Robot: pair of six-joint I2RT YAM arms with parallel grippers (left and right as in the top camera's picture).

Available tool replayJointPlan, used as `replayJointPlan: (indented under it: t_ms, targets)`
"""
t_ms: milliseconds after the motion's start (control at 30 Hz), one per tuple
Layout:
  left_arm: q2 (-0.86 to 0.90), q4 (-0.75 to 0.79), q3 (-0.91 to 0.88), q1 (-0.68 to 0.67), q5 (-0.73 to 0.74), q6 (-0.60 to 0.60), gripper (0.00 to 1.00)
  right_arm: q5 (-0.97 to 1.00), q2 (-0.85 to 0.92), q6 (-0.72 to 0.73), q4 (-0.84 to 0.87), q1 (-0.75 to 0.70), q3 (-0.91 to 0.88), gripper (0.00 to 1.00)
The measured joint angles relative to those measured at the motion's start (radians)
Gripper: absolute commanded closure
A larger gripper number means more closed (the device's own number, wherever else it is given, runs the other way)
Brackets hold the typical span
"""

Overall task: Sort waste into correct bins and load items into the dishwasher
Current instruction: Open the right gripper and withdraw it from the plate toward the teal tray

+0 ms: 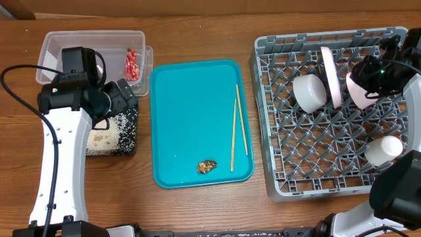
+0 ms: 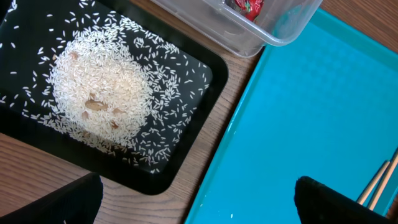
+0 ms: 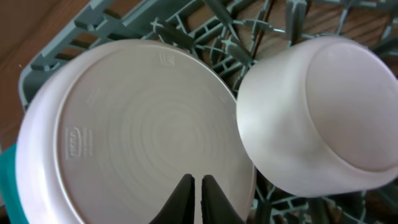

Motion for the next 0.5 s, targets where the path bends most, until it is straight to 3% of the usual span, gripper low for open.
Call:
replayJointPlan:
  t_ms: [200, 367, 500]
  targets:
    - [0.000, 0.000, 0.000, 0.000, 0.000, 0.000, 0.00, 0.040, -0.041, 0.000, -0.005, 0.000, 0.000, 0.84]
    - [0.000, 0.000, 0.000, 0.000, 0.000, 0.000, 0.00, 0.059, -0.154, 0.001, -0.031, 0.010, 0.000, 0.64]
    - [0.000, 0.000, 0.000, 0.000, 0.000, 0.000, 0.00, 0.076, -0.232, -0.007, -0.078, 0.057, 0.000, 0.58]
